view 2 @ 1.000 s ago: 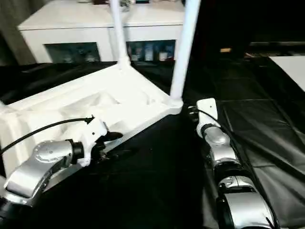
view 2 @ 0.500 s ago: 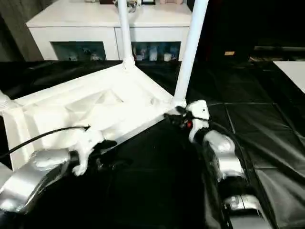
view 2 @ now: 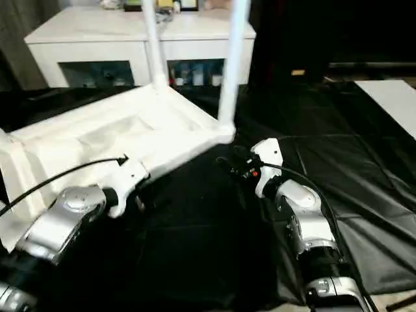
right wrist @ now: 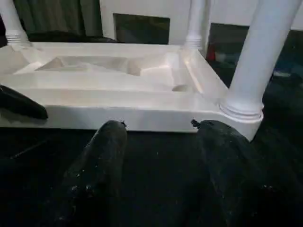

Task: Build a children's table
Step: Rotate leg to tighten, then rotate table base

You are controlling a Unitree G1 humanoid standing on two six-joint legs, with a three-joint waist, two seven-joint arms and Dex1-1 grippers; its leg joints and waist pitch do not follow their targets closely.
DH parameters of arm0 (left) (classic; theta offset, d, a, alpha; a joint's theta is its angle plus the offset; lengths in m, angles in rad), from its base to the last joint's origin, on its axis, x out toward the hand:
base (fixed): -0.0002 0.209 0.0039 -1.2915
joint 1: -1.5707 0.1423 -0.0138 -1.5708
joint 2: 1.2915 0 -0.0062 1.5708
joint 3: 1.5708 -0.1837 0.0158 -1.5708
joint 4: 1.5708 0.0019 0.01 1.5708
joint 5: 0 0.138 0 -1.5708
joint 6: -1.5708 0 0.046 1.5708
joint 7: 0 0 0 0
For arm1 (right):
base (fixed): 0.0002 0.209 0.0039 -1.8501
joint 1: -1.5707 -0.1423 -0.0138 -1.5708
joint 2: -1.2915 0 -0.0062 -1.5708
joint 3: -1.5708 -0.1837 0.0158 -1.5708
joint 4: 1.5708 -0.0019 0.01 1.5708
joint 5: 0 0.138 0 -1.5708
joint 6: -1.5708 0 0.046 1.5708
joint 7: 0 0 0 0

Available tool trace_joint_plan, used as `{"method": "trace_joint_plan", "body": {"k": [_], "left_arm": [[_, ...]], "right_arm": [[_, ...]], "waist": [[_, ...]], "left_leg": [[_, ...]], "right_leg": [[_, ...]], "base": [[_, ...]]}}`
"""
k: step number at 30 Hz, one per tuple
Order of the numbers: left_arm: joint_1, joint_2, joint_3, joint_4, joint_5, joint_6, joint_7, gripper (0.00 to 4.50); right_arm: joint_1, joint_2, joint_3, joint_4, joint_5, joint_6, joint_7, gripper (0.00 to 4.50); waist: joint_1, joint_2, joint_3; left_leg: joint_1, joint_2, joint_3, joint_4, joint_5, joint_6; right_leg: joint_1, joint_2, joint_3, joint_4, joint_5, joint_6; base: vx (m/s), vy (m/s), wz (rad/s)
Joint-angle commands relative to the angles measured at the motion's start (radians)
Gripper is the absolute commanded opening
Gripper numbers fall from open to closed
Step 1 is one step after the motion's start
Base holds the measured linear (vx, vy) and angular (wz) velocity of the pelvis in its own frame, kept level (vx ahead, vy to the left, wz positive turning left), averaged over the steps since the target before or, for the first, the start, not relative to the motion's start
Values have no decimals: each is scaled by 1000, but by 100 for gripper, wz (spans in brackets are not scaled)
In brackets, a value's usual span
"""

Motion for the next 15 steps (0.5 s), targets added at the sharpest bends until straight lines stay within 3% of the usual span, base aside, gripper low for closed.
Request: {"method": "trace_joint_plan", "body": {"k": [1,4,6,7,8,11,12,15], "left_arm": [[-23,-4,31,10,12,-38,42,445],[5,-30,80,-25,-34,-119,53,445],[26,-36,113,-31,-49,-192,79,445],[26,-36,113,-31,-49,-192,79,445],[52,-56,164,-69,-112,-205,64,445],[114,-60,224,-157,-219,-175,-11,445],[160,-44,239,-211,-278,-151,-79,445],[192,-30,244,-244,-315,-138,-126,445]], "right_arm": [[13,-3,6,-33,-4,17,0,268],[22,-1,5,-43,-7,20,-1,268],[25,1,6,-45,-9,19,-5,268],[25,1,6,-45,-9,19,-5,268],[28,4,7,-52,-7,22,-5,268],[35,9,7,-68,-4,27,-9,268],[42,11,6,-77,-3,30,-9,268],[48,13,6,-86,-3,32,-9,268]], "waist": [[0,-6,-54],[4,-4,-53],[3,-5,-52],[3,-4,-54],[3,3,-55],[1,-1,-58],[3,-2,-61],[5,0,-61]], "left_leg": [[35,44,-36,-92,-459,-34],[37,45,-37,-93,-475,-38],[31,45,-39,-96,-479,-35],[30,45,-40,-96,-476,-37],[30,46,-40,-97,-467,-38],[20,48,-38,-99,-432,-32],[22,48,-34,-96,-410,-23],[23,48,-29,-95,-376,-5]], "right_leg": [[12,-45,26,-106,-461,-147],[11,-46,25,-108,-464,-152],[14,-44,23,-104,-446,-152],[16,-45,23,-102,-438,-153],[16,-46,25,-97,-410,-159],[24,-46,26,-89,-337,-187],[23,-45,28,-85,-297,-199],[22,-41,29,-82,-251,-214]], "base": [[0,0,0],[0,0,0],[0,0,0],[0,0,0],[0,0,0],[0,0,0],[0,0,0],[55,-7,0]]}}
